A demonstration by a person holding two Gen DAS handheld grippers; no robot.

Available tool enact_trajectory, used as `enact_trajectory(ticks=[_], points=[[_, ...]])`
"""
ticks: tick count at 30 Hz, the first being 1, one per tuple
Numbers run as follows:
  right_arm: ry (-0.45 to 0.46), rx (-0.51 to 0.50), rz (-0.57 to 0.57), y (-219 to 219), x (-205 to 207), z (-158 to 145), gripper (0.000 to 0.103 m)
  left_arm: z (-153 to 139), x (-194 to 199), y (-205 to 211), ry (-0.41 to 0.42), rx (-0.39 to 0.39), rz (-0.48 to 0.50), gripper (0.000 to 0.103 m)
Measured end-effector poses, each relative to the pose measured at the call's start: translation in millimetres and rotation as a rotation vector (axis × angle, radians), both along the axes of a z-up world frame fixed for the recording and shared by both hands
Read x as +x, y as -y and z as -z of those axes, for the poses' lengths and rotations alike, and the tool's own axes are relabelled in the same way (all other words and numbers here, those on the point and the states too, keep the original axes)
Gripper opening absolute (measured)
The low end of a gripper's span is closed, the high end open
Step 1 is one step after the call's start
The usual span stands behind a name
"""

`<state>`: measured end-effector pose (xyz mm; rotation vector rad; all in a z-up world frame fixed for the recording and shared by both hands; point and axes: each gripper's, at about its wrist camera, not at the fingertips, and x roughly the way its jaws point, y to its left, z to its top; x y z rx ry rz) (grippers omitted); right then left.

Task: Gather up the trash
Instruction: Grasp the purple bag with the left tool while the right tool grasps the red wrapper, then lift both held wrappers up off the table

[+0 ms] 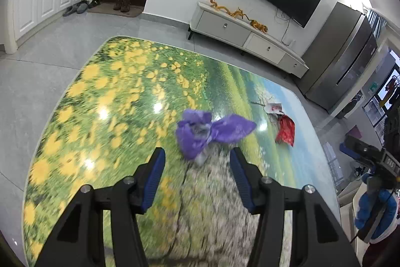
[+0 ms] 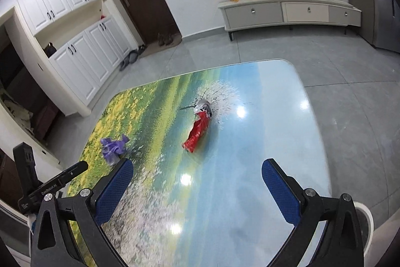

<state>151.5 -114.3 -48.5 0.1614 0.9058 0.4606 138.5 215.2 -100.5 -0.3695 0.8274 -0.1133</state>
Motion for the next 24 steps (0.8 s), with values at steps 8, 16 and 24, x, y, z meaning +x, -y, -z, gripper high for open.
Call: enact_trajectory(ticks=[8, 16, 24], points=[[-0.052, -0.031, -0.022, -30.7, 53.1, 33.3, 0.085, 24.3, 44.4, 0.6, -0.056, -0.049, -0.032, 0.051], [-0.106, -0.037, -0.003, -39.0, 79.3, 68.1, 0.060, 32.4, 56.9, 3.0, -0.050, -0.031, -0.036, 0.041], [-0.085, -0.027, -0.033, -37.3, 76.5, 69.0, 0.024, 31.6, 57.5, 11.7, -0.030, -0.009, -0.040, 0.033]])
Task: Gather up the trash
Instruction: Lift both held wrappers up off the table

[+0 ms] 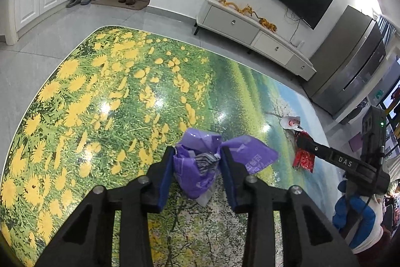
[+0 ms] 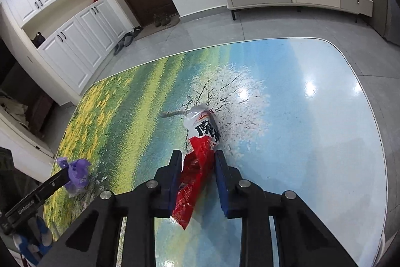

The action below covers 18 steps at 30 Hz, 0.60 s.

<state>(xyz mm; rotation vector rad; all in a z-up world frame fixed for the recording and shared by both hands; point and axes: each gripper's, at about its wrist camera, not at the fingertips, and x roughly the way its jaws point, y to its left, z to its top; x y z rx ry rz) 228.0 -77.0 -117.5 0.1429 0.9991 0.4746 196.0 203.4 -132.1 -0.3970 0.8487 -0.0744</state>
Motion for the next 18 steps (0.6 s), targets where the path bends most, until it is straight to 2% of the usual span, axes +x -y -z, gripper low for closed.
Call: enact_trajectory(ticks=[10, 18], points=[[0.012, 0.006, -0.029, 3.1, -29.0, -2.6, 0.022, -10.0, -15.2, 15.3, 0.027, 0.069, -0.007, 0.032], [0.003, 0.009, -0.004, 17.0, -47.1, -4.3, 0.022, -21.3, -33.7, 28.4, 0.054, 0.119, -0.008, 0.032]])
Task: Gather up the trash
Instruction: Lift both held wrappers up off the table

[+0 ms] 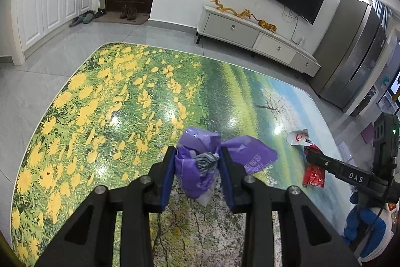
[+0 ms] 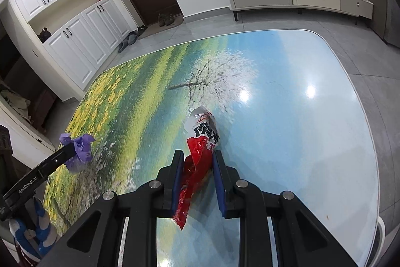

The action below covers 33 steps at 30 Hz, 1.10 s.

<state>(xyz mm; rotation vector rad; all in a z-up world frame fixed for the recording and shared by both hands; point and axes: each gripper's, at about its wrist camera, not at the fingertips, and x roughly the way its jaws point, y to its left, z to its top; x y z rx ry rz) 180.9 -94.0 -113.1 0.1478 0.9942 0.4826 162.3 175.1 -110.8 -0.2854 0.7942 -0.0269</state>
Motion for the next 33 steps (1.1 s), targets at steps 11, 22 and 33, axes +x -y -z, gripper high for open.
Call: enact_trajectory(ticks=[11, 22, 33], points=[[0.015, 0.022, 0.023, 15.6, -27.4, -13.3, 0.022, -33.9, -37.3, 17.3, 0.090, 0.084, 0.001, 0.032], [0.077, 0.051, 0.028, 32.9, -64.4, -45.1, 0.022, -71.4, -83.7, 34.3, 0.184, 0.153, -0.004, 0.032], [0.150, 0.056, 0.021, 52.5, -104.2, -75.5, 0.022, -101.1, -123.9, 53.5, 0.263, 0.228, -0.020, 0.032]])
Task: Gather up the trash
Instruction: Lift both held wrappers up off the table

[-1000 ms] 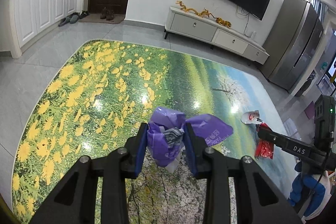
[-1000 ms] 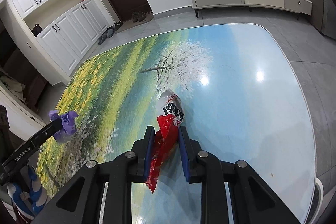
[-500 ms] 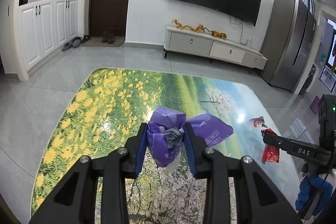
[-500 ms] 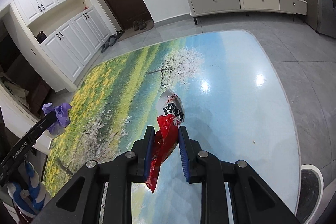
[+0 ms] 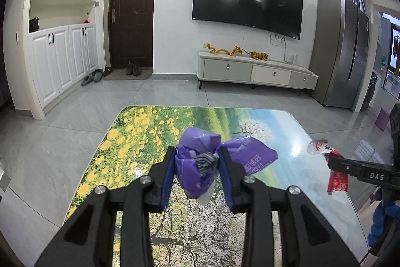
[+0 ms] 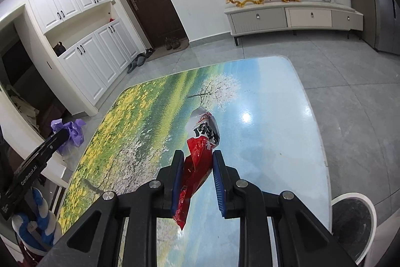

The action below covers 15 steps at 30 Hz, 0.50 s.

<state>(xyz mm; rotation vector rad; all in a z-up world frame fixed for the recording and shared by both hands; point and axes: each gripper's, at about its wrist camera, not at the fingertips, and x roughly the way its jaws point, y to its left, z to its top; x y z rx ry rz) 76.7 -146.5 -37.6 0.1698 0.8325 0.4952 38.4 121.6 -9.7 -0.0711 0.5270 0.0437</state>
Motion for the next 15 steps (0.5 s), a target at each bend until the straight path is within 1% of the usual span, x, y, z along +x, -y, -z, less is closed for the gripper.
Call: enact_trajectory(ticks=[7, 15], points=[[0.032, 0.011, 0.009, 19.5, -14.8, -12.6, 0.022, -5.8, -8.9, 18.2, 0.003, 0.032, 0.004, 0.032], [0.039, 0.026, 0.047, 50.2, -26.8, -14.3, 0.022, -8.5, -8.7, 35.1, -0.009, 0.060, 0.014, 0.032]])
